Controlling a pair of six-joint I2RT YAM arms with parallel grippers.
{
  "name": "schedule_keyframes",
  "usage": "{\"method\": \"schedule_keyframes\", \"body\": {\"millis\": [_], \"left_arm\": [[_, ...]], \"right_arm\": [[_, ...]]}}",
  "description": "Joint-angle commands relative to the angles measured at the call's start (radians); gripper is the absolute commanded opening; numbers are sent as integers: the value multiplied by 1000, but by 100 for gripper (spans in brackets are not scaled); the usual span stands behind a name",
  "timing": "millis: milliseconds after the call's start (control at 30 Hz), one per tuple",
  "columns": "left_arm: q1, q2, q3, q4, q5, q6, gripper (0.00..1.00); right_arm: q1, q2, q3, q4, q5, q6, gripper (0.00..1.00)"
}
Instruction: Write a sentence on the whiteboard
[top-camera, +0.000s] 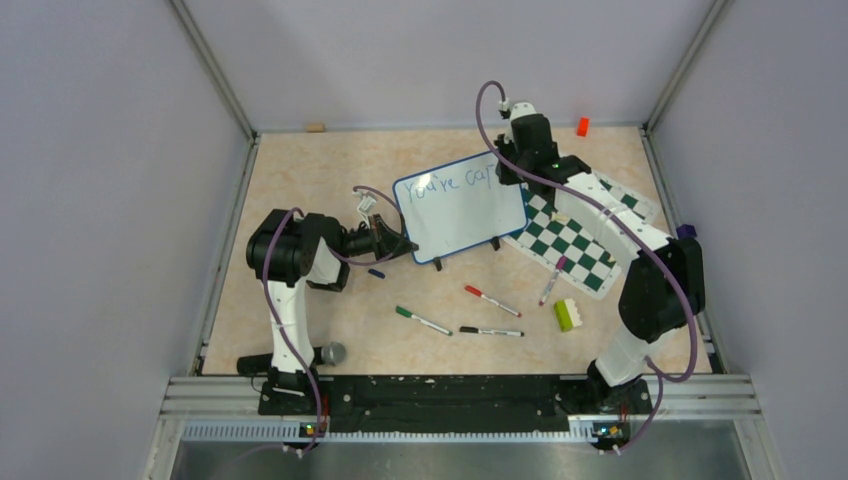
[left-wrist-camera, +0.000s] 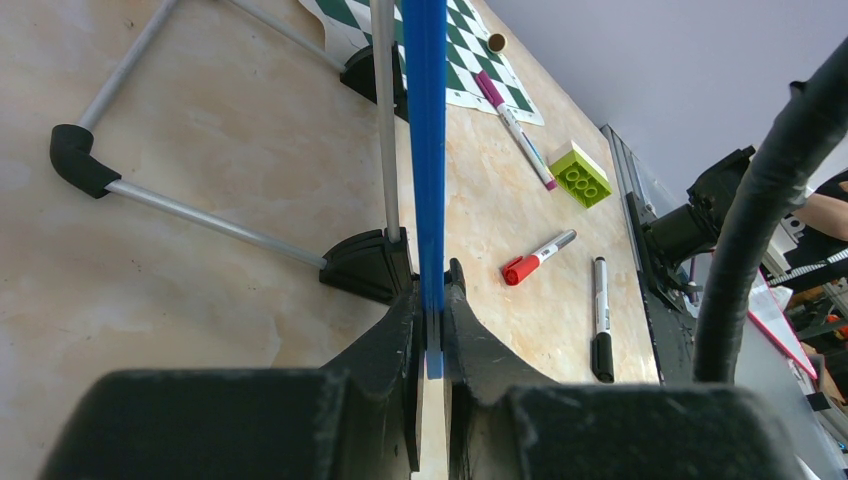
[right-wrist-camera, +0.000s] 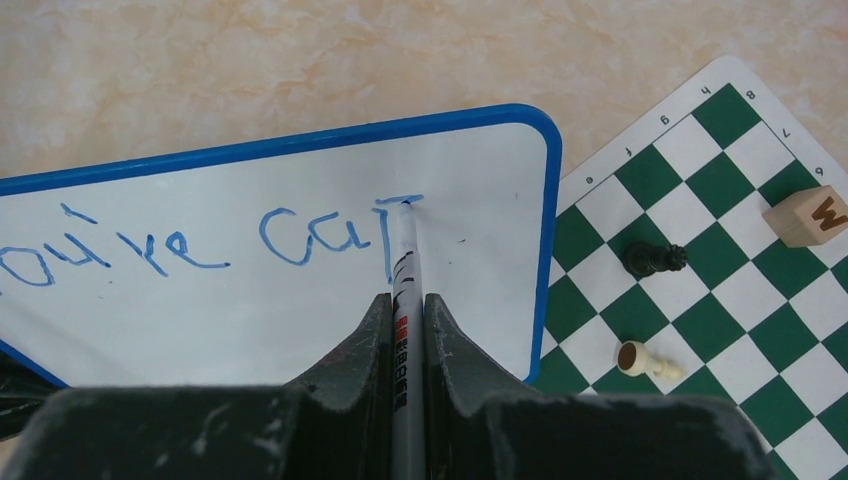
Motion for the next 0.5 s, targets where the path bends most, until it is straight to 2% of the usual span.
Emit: {"method": "schedule_keyframes", "body": {"millis": [0,233,467], "left_arm": [[-2,-27,-9,72,49,17,5],[-2,-30,-10,72,50,18,5],[-2,-31,-11,72,49,18,5]], "right_arm": [[-4,-24,6,-2,15,5,0],[-4,-23,1,6,60,21,0],[-4,-27,-13,-11,-1,16,0]]}}
